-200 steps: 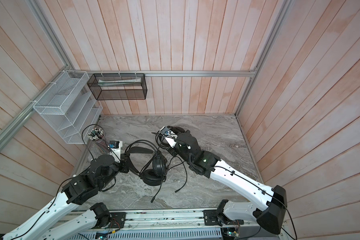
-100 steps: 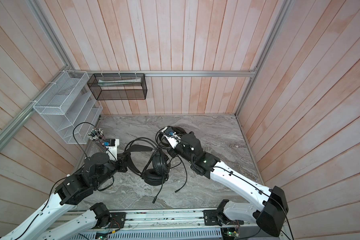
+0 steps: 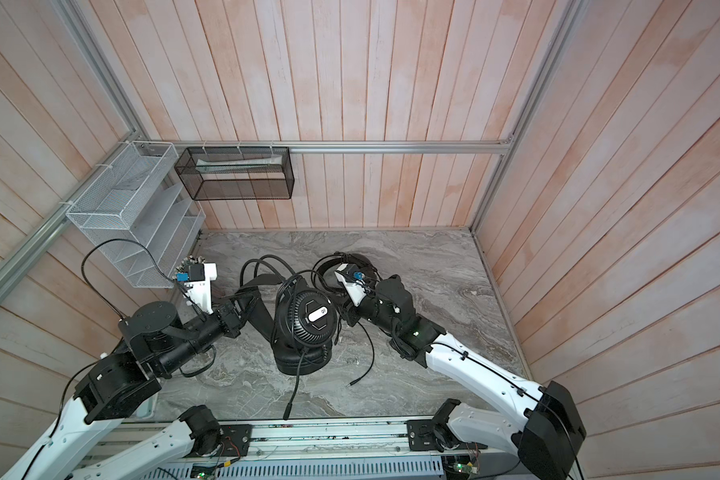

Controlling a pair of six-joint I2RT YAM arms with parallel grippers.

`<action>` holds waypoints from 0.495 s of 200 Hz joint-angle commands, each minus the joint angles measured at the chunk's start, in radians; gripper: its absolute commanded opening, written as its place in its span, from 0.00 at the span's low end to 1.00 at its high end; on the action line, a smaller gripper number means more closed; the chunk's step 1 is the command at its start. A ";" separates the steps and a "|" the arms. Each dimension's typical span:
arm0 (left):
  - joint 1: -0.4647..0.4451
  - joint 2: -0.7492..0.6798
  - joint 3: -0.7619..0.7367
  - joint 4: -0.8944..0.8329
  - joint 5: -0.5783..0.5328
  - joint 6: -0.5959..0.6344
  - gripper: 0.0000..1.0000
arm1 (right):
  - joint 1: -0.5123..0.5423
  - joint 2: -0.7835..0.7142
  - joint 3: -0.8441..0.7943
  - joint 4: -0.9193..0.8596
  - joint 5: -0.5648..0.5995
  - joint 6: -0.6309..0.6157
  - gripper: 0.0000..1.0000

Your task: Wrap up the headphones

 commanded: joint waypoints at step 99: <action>0.038 0.100 0.154 0.185 0.000 -0.164 0.00 | 0.019 0.066 -0.296 0.464 -0.198 0.293 0.62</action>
